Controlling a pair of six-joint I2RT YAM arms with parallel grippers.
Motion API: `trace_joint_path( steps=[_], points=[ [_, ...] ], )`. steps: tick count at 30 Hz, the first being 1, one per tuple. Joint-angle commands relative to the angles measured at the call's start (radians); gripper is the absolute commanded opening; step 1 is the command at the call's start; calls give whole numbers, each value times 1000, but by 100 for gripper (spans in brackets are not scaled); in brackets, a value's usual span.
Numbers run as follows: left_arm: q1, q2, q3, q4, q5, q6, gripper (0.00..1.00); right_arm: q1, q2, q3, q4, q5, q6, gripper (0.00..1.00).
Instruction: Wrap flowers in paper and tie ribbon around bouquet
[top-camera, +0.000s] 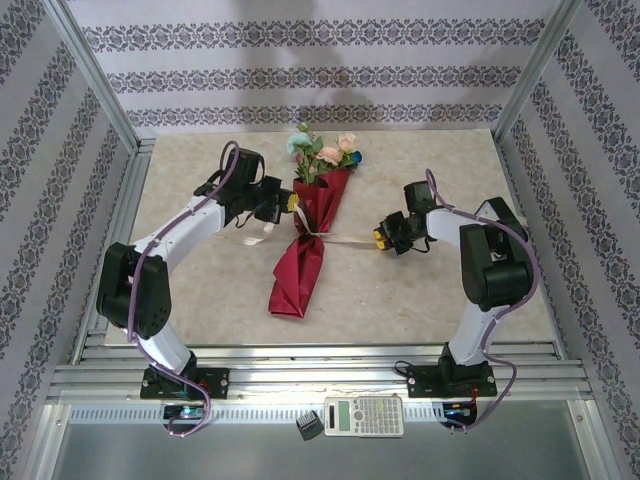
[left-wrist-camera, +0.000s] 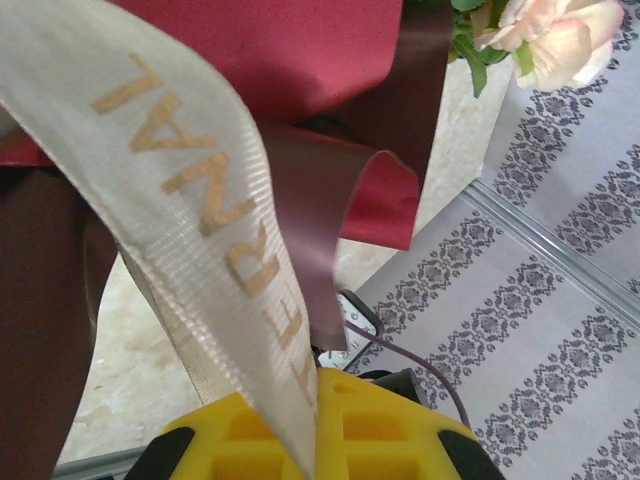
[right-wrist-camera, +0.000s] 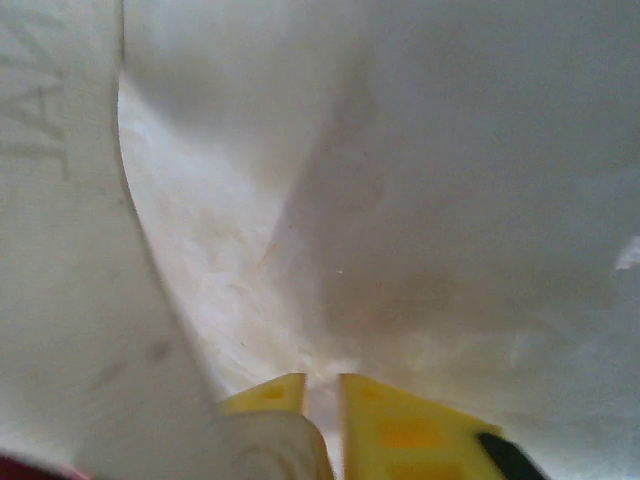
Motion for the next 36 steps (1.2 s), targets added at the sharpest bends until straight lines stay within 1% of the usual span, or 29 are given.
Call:
trace_joint_path(
  steps=[1, 4, 6, 9, 12, 15, 18, 21, 25, 27, 30, 32, 36],
  points=[
    [-4, -21, -34, 13, 22, 6, 0, 2, 14, 42, -50, -4, -56, 26],
    [-5, -25, -43, 48, 29, -7, 0, -8, 2, 72, -128, 10, -120, 36],
    [-4, -32, -58, 71, 35, -18, 0, -39, -18, 82, -181, 34, -168, 42],
    [-5, -44, -98, 124, 47, -44, 0, -98, -31, 103, -232, 39, -233, 46],
    [-5, -55, -142, 200, 53, -86, 0, -154, -18, 157, -292, 40, -307, 47],
    [-5, -67, -171, 257, 59, -124, 0, -197, 11, 230, -359, 80, -382, 47],
    [-5, -79, -193, 293, 63, -158, 0, -220, 56, 305, -434, 148, -453, 48],
    [-6, -97, -230, 367, 54, -212, 0, -231, 108, 367, -482, 186, -492, 48],
    [-6, -115, -259, 406, 50, -235, 0, -242, 159, 437, -516, 240, -519, 48],
    [-6, -124, -276, 414, 49, -242, 0, -245, 198, 499, -552, 268, -534, 47],
    [-5, -131, -298, 446, 44, -260, 0, -245, 243, 580, -617, 350, -539, 46],
    [-5, -135, -309, 469, 40, -275, 0, -246, 268, 621, -645, 393, -529, 44],
    [-8, -141, -330, 520, 29, -307, 0, -248, 322, 677, -703, 411, -487, 42]
  ],
)
